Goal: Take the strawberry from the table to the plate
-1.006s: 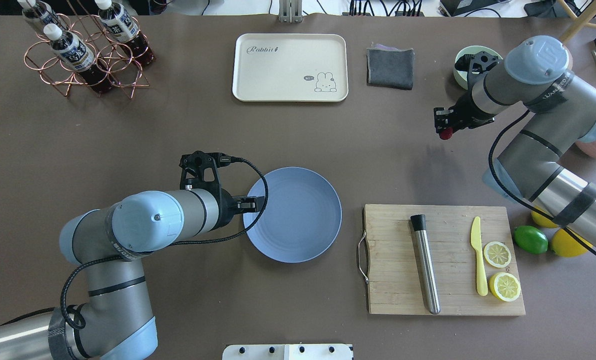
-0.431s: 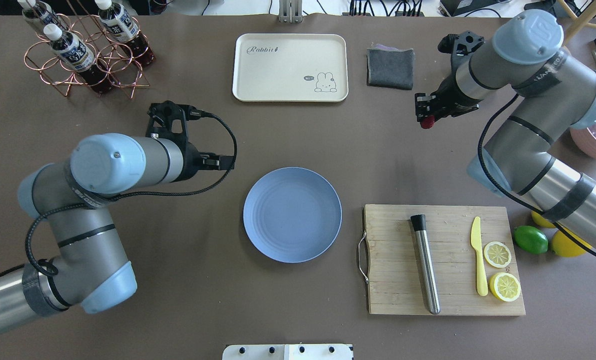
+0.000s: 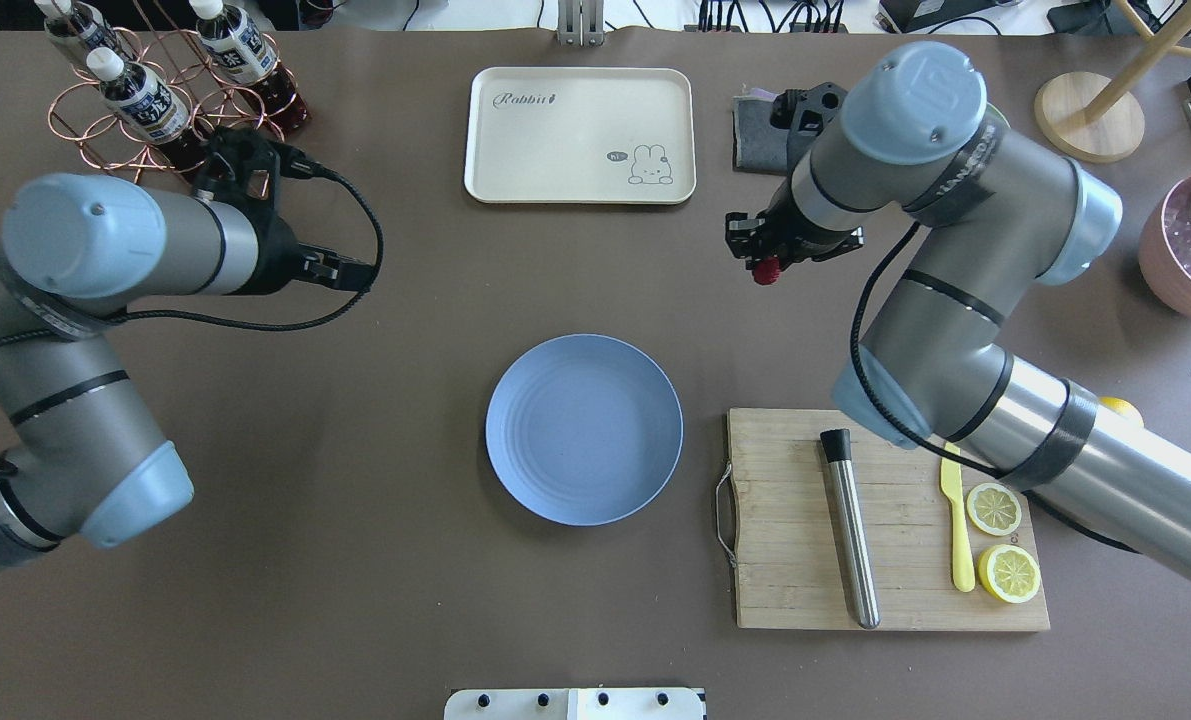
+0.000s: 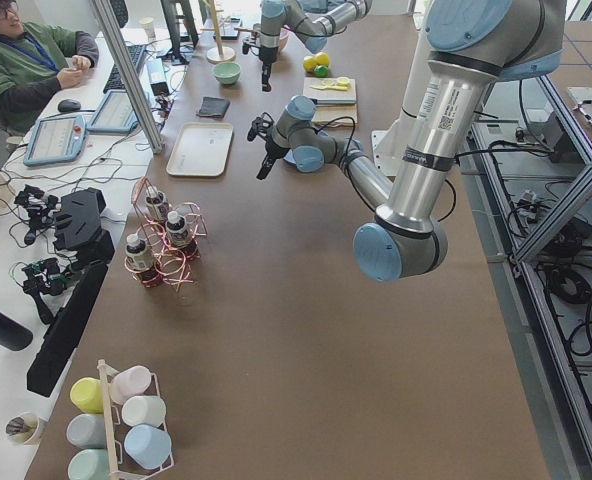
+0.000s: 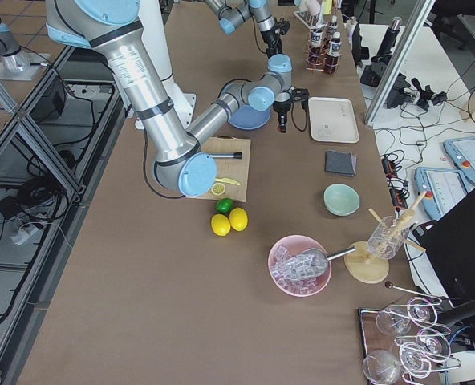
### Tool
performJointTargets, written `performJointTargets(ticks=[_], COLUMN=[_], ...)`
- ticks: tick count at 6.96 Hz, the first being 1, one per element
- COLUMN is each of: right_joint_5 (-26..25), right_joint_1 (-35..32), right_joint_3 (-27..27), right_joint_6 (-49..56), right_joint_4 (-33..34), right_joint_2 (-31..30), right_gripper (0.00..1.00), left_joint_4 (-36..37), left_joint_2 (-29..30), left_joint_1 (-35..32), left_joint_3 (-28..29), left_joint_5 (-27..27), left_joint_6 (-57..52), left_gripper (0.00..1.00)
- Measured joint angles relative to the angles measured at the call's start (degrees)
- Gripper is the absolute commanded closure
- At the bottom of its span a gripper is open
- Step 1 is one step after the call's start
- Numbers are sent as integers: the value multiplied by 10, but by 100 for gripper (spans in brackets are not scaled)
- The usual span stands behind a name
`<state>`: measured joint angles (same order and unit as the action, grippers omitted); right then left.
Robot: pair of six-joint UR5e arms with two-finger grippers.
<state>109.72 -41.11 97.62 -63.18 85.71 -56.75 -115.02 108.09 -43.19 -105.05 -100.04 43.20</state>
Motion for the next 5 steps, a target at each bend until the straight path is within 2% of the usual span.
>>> performJointTargets(ticks=[2, 4, 5], right_joint_5=[-63, -110, -124], right_joint_1=[76, 135, 153], right_joint_3=[0, -12, -19], right_joint_6=[-52, -73, -76], right_joint_4=[30, 37, 36], right_joint_2=[45, 74, 81], right_gripper=[100, 100, 100], left_joint_4=[-2, -1, 11], left_joint_2=[-34, -54, -70], left_joint_1=[-82, -128, -150], left_joint_3=[-3, 8, 16], left_joint_5=[-49, -67, -96], left_joint_6=[-64, -72, -77], left_gripper=[2, 2, 2])
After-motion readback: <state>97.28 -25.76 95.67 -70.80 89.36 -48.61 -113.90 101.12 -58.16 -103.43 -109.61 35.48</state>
